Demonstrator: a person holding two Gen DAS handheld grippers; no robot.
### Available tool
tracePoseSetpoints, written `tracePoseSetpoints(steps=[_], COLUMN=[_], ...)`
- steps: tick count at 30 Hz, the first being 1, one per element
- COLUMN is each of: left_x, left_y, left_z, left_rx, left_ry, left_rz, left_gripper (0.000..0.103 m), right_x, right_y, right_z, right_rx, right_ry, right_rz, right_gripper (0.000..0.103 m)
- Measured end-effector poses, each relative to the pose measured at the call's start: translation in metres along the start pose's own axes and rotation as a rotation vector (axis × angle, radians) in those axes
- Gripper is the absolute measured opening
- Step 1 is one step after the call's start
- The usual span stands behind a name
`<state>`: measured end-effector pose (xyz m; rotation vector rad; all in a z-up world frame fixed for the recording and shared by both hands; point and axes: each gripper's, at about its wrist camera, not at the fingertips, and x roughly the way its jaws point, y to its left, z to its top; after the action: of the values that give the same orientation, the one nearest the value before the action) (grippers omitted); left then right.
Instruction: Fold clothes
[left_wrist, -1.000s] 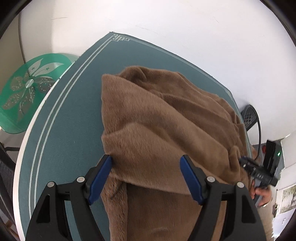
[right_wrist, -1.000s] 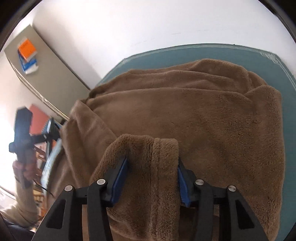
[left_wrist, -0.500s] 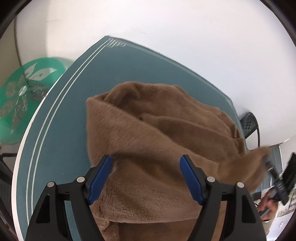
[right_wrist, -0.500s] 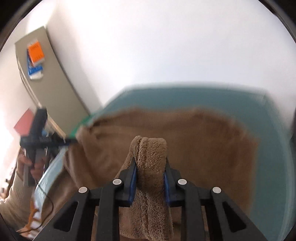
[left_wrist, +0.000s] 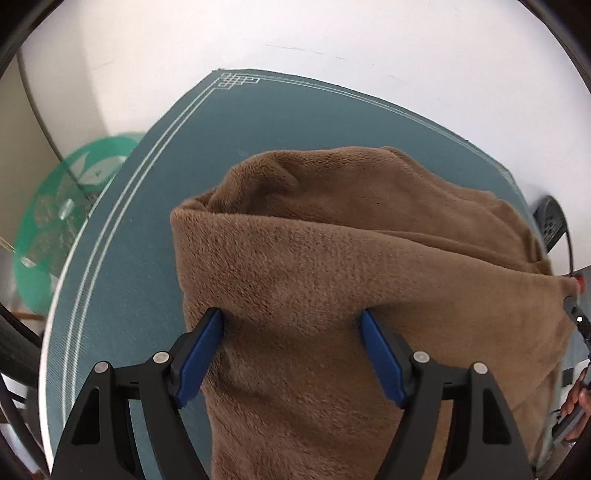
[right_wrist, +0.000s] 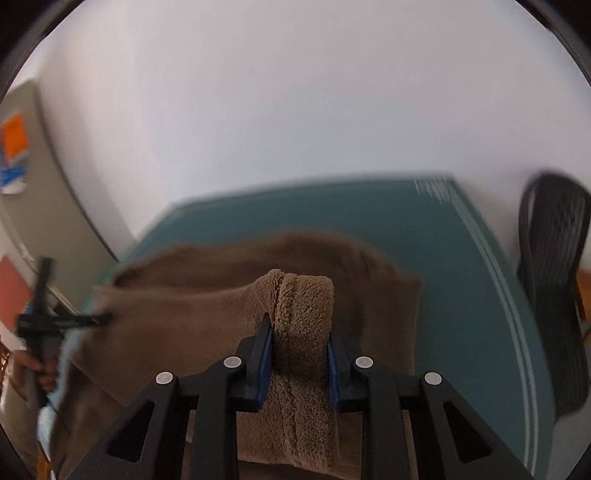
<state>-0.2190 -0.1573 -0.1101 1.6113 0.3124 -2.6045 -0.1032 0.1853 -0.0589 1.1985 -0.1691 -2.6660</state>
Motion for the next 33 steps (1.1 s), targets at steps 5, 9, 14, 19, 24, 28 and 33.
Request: tracePoseSetpoints(steps=[5,9,14,19,24,28,33], left_x=[0.006,0.001,-0.043,-0.042,-0.007,0.000,-0.004], left_y=[0.012,0.018,0.006,-0.026,-0.027,-0.020,0.007], left_z=[-0.002,-0.002,-0.008,-0.021,-0.029,-0.031,-0.027], left_rx=[-0.031,-0.070,-0.034,0.108,0.133,0.141,0.021], left_ry=[0.000,0.006,-0.069,-0.024,0.032,-0.006,-0.009], left_rz=[0.024,0.004,-0.075,-0.087,-0.007,0.014,-0.027], left_gripper=[0.095,0.095,0.095,0.095,0.096,0.103,0.103], right_x=[0.009,-0.011,-0.034,-0.013,0.013,0.014,0.012], right_y=[-0.029,-0.038,-0.012,0.030,0.024,0.016,0.024], right_z=[-0.008,-0.007,-0.008,-0.029,-0.047,-0.052,-0.059], right_rx=[0.019,0.041,-0.043,-0.257,-0.235,-0.221,-0.281], right_ry=[0.059,-0.008,-0.041,0.096,0.186,0.180,0.109], right_rz=[-0.065,-0.128,-0.004,0.047,0.026,0.057,0.010], right_gripper=[0.046,0.066,0.066,0.066,0.066,0.067,0.069])
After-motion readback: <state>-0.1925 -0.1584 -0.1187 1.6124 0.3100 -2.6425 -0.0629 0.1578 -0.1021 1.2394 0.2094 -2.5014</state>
